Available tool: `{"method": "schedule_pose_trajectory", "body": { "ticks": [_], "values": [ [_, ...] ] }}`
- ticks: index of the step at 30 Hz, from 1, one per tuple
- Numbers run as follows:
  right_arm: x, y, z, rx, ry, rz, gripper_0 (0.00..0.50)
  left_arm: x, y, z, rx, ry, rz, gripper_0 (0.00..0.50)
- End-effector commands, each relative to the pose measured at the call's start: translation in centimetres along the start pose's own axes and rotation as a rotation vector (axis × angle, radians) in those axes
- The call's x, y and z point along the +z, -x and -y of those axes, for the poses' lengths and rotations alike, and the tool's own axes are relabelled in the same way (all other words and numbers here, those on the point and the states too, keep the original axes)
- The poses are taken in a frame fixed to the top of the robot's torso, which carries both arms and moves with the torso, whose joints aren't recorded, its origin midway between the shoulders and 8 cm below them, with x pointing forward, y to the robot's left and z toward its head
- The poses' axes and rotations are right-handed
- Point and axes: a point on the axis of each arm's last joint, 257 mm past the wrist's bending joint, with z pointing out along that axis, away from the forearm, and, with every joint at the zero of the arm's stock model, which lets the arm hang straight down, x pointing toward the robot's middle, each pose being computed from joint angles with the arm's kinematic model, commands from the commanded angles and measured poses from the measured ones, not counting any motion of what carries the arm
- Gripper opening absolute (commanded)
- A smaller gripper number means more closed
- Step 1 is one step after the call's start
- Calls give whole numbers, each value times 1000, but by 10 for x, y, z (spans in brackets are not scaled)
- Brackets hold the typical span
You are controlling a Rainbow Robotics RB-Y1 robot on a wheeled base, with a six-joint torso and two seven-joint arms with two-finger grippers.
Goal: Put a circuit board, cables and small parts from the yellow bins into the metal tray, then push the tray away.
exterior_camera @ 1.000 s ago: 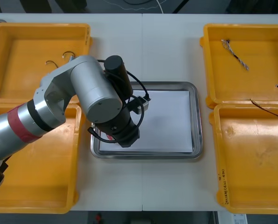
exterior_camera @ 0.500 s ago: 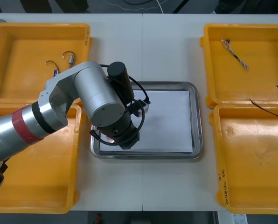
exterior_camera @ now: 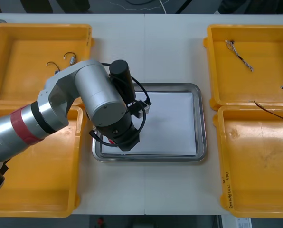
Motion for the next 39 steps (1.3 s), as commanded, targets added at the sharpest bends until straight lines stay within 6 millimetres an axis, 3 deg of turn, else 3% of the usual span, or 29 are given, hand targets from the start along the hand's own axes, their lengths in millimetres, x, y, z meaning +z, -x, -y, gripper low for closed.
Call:
{"method": "schedule_pose_trajectory", "body": {
  "ticks": [1, 10, 13, 22, 28, 39],
  "values": [
    [-14, 10, 7, -32, -42, 4, 0, -49, 32, 5, -39, 4, 91, 500],
    [-23, 45, -5, -143, -8, 53, 0, -103, 32, -11, -67, 35, 132, 500],
    [-23, 62, -11, -202, -6, 62, 0, -122, 29, -25, -104, 48, 143, 500],
    [-17, 110, -41, -416, 8, 50, 0, -181, 51, -67, -231, 34, 321, 500],
    [-10, 147, -61, -548, -16, 69, 0, -193, 38, -105, -291, 84, 342, 500],
    [21, 201, -105, -659, 20, 124, 0, -186, 3, -169, -358, 179, 269, 500]
  ]
}}
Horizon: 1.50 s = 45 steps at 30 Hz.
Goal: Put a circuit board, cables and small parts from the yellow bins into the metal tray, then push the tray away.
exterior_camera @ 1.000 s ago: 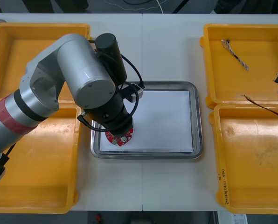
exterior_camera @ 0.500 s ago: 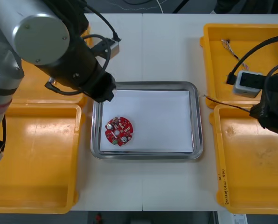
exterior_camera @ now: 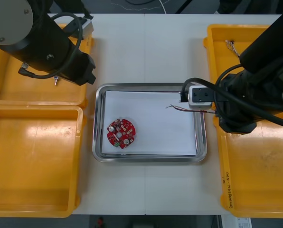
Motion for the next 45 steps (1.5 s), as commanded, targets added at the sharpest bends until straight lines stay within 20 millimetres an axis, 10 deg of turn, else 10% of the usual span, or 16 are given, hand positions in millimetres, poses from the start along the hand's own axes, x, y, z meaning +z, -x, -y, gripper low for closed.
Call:
{"method": "schedule_pose_trajectory", "body": {
  "ticks": [1, 12, 45],
  "values": [
    [11, 40, 5, -27, -1, 55, 0, -3, -4, -55, -16, 104, -24, 500],
    [64, 79, 10, -66, -18, 81, 0, 8, -3, -102, -16, 168, -76, 500],
    [152, 58, -39, -68, 134, -23, 0, 53, 48, -176, -65, 190, 99, 500]
  ]
}}
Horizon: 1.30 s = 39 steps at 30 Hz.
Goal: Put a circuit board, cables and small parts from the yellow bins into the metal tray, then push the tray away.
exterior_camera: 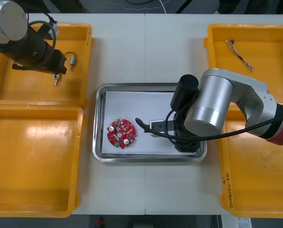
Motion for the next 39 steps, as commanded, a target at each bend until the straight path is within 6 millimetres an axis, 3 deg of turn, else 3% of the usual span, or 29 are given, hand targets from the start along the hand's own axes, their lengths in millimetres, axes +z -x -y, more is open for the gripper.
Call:
{"method": "schedule_pose_trajectory", "body": {
  "ticks": [1, 3, 4, 5, 6, 7, 8, 11, 24, 39],
  "values": [
    [-7, 17, 2, -28, -5, 31, 0, -22, 39, -16, 112, 37, 100, 500],
    [-7, 17, 0, -26, 2, 30, 7, -20, 40, -18, 115, 41, 103, 500],
    [-7, 17, 1, -25, 1, 31, 35, -18, 41, -18, 113, 42, 108, 500],
    [-8, 17, 1, -23, 2, 32, 129, -17, 43, -20, 114, 44, 116, 500],
    [-8, 18, 2, -21, 0, 34, 186, -16, 43, -19, 115, 43, 117, 500],
    [-9, 18, 2, -19, 1, 38, 319, -14, 44, -19, 113, 40, 121, 500],
    [-10, 19, 3, -17, 1, 40, 412, -12, 45, -19, 110, 41, 126, 500],
    [-13, 20, 3, -11, 4, 45, 500, -8, 47, -21, 110, 46, 135, 500],
    [-30, 30, 10, -2, -26, 83, 500, 19, 44, -18, 119, 55, 141, 500],
    [-37, 28, 23, -15, -115, 76, 500, 51, 24, -9, 128, 46, 115, 500]
  ]
}}
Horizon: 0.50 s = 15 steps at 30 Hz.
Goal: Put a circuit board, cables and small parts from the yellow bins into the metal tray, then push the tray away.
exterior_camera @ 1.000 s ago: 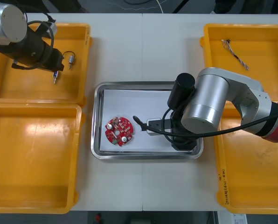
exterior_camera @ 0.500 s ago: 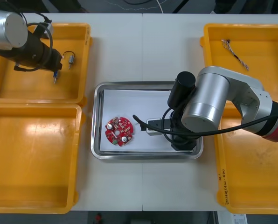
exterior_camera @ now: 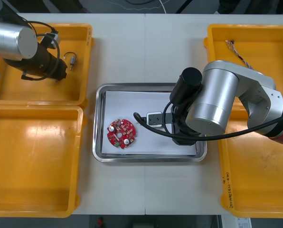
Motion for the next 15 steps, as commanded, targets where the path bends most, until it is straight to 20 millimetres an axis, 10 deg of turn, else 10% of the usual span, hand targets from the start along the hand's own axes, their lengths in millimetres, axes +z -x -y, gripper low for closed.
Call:
{"method": "schedule_pose_trajectory", "body": {
  "ticks": [1, 15],
  "values": [
    [-11, 15, 3, 6, -21, 39, 500, -1, 20, 19, 113, -17, 58, 500],
    [-60, 0, 21, 171, 5, 28, 500, 12, 2, 11, 121, 0, 46, 500]
  ]
}}
